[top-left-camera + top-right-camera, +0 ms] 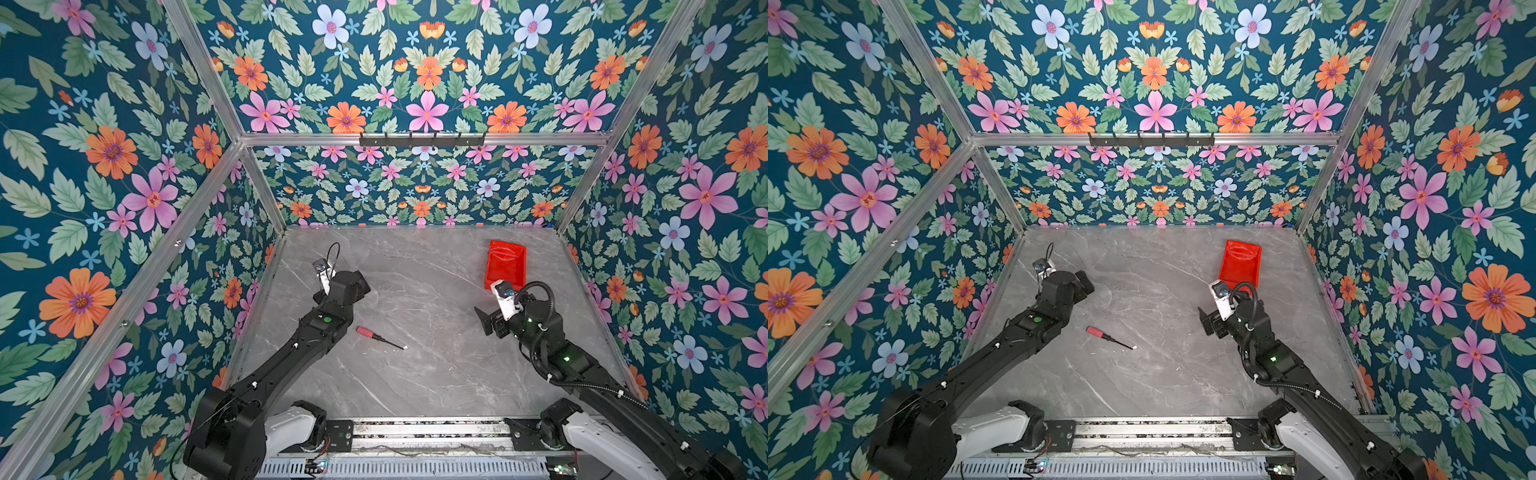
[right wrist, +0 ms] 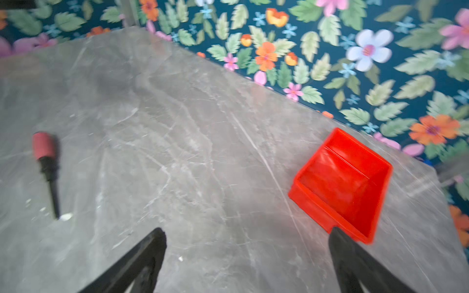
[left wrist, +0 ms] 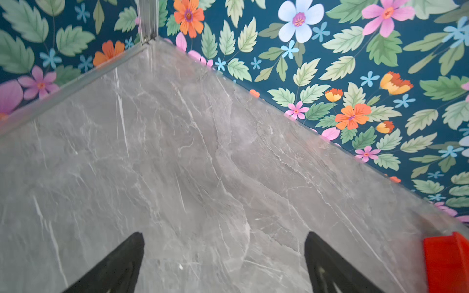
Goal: Put the screwdriver in the bin
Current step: 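Lower the left gripper onto the red screwdriver handle while the right arm moves inward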
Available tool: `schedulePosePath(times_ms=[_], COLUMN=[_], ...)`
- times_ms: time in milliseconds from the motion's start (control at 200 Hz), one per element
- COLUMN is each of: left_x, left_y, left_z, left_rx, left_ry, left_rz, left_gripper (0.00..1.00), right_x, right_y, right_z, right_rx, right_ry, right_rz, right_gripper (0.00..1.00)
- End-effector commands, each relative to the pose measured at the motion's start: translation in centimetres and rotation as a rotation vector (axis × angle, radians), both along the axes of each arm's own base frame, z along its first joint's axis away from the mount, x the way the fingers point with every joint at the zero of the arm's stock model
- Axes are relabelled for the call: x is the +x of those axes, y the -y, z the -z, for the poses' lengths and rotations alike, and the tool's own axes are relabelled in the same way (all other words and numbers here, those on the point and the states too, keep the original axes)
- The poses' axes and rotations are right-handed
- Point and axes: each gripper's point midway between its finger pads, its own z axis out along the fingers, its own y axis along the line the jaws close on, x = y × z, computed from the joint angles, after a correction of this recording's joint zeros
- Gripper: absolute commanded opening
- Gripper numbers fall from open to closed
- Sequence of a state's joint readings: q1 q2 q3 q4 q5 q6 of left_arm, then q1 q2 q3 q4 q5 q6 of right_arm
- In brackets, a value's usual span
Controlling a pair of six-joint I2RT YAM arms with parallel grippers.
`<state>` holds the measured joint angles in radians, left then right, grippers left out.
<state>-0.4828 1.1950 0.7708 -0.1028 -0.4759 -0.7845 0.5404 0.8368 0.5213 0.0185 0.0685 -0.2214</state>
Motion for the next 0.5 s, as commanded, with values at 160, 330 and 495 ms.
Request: schedulePosePath(times_ms=[160,330,495], left_x=[-2.9,-3.8,-4.6], left_y=[-0.3,0.2,1.3], left_z=[5.1,8.0,11.2], left_rx=[-0.141,-0.229,-0.293], left_ry=[-0.224,-0.309,-0.423], left_rz=[-0.205,-0.268,-0.313], left_gripper=[1.0,1.0,0.97], right_x=[-1.0,-1.6,-2.6], right_y=[-5.2,-8.2,-9.8], right_z=[0.4,0.0,-0.1], right_rx=[-0.077,-0.022,-0.001], right_ry=[-0.031,-0.068,-0.106], right_rz=[-0.172,-0.272,-0.363], right_gripper=[0.99,0.99,0.99])
